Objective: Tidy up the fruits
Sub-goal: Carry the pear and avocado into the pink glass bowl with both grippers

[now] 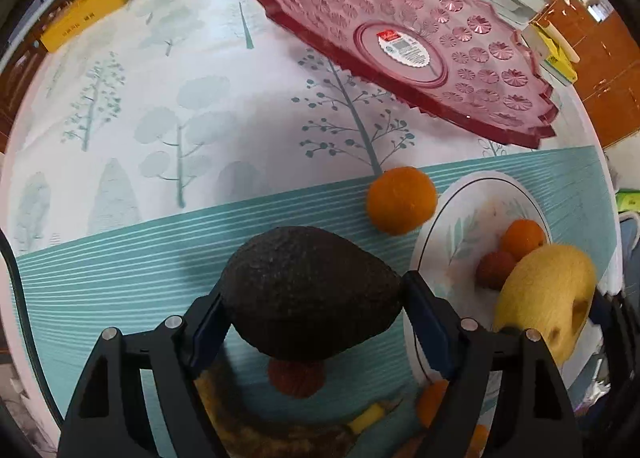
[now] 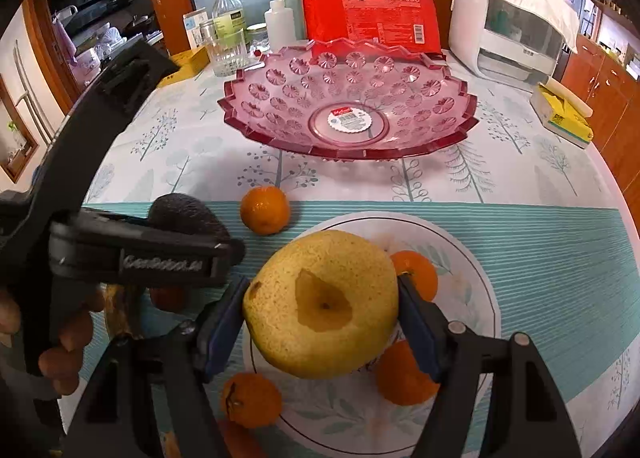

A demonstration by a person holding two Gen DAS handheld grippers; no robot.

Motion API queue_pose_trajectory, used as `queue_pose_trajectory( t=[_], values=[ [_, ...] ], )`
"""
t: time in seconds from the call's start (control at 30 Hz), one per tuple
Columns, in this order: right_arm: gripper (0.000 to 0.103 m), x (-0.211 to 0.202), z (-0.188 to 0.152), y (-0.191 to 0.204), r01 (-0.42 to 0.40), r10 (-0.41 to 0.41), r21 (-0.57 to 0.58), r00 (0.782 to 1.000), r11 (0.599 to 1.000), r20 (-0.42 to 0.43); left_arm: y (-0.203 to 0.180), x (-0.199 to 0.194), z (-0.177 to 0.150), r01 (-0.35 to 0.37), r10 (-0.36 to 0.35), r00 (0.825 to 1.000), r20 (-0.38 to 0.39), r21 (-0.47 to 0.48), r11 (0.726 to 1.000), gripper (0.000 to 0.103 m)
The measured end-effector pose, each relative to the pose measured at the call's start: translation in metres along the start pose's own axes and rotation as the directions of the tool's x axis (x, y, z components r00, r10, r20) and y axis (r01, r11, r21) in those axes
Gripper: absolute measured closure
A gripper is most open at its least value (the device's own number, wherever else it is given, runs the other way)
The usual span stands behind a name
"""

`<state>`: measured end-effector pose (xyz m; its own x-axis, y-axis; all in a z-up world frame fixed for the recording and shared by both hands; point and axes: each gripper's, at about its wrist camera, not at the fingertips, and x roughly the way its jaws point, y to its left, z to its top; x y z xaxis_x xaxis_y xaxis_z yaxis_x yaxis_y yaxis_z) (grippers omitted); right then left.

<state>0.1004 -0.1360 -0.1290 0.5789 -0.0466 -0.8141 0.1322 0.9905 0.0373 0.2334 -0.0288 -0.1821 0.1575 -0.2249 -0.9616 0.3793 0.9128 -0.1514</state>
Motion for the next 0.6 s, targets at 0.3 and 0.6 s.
queue_pose_trajectory(
  t=[0.3, 0.6],
  values=[
    [0.03, -0.029, 0.017, -0.01, -0.009, 0.009, -0.001, 0.998, 1.0, 0.068, -0.011, -0.075, -0.003, -0.019, 0.016, 0.994, 0.11, 0.028, 0.999, 0.024],
    [0.03, -0.068, 0.075, -0.033, 0.002, -0.002, 0.001, 0.984, 1.0, 0.178, -0.032, -0.16, 0.028, -0.076, 0.05, 0.958, 0.283, 0.08, 0.994, 0.024]
  ],
)
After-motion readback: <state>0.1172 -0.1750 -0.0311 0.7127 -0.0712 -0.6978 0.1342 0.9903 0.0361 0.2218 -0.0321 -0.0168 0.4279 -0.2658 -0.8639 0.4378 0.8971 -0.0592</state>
